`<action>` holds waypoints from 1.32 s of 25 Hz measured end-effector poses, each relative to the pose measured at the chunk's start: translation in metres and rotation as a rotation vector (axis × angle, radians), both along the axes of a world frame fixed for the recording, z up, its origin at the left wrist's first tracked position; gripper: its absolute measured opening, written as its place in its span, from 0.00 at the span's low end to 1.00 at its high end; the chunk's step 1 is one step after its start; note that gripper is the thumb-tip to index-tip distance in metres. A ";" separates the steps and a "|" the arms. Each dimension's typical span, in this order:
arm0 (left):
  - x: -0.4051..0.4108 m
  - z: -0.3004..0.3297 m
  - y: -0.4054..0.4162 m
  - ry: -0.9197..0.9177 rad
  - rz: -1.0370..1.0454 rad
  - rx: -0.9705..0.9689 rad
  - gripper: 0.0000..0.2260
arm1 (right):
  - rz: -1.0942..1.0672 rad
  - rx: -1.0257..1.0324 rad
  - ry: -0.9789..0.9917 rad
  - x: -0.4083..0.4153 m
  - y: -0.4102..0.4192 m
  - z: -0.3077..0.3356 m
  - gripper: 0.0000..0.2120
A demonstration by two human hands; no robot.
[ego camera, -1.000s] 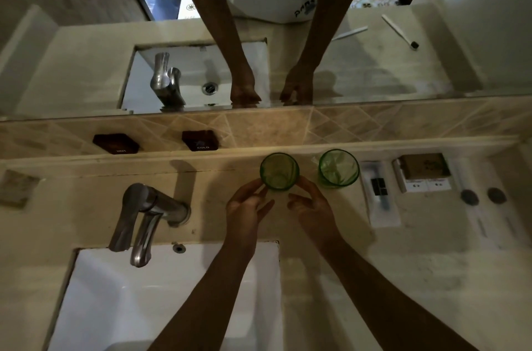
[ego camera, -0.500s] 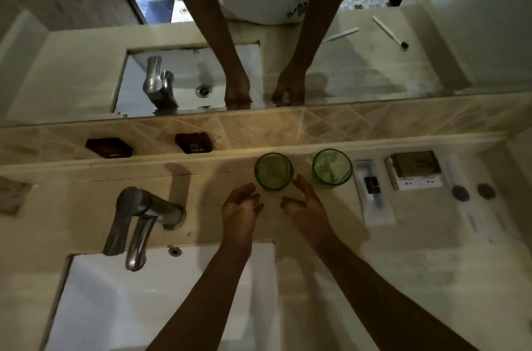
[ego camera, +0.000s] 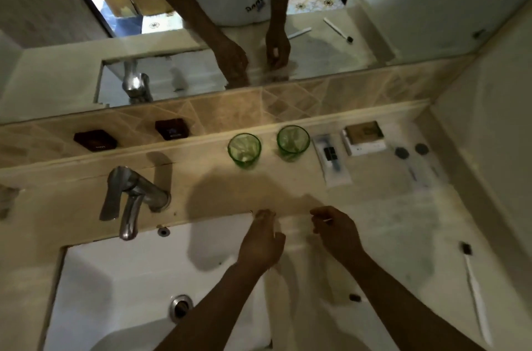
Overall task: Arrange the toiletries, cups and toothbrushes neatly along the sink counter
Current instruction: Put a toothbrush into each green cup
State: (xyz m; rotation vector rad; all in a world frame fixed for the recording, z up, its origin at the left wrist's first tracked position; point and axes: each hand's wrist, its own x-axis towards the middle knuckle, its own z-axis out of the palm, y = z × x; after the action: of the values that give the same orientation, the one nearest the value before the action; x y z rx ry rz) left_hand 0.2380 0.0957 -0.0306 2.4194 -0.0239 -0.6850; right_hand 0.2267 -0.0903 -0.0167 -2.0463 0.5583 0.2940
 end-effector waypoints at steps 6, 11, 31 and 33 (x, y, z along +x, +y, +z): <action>-0.017 -0.011 -0.014 -0.069 -0.336 0.378 0.32 | -0.178 -0.306 -0.066 -0.095 -0.101 0.006 0.07; -0.007 -0.011 -0.021 -0.004 -0.346 0.417 0.40 | -0.350 -0.534 0.019 -0.138 -0.189 -0.011 0.12; 0.037 -0.014 -0.051 -0.262 0.063 0.400 0.29 | -0.053 0.057 -0.251 0.090 -0.110 0.037 0.09; 0.048 -0.031 -0.052 -0.286 0.057 0.368 0.32 | -0.087 0.182 -0.314 0.130 -0.089 0.047 0.11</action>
State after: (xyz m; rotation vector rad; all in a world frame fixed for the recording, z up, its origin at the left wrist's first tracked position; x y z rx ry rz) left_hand 0.2864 0.0433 -0.0612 2.8427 0.0592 -0.3340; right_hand 0.3562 -0.1788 0.0306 -1.8396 0.4085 -0.0293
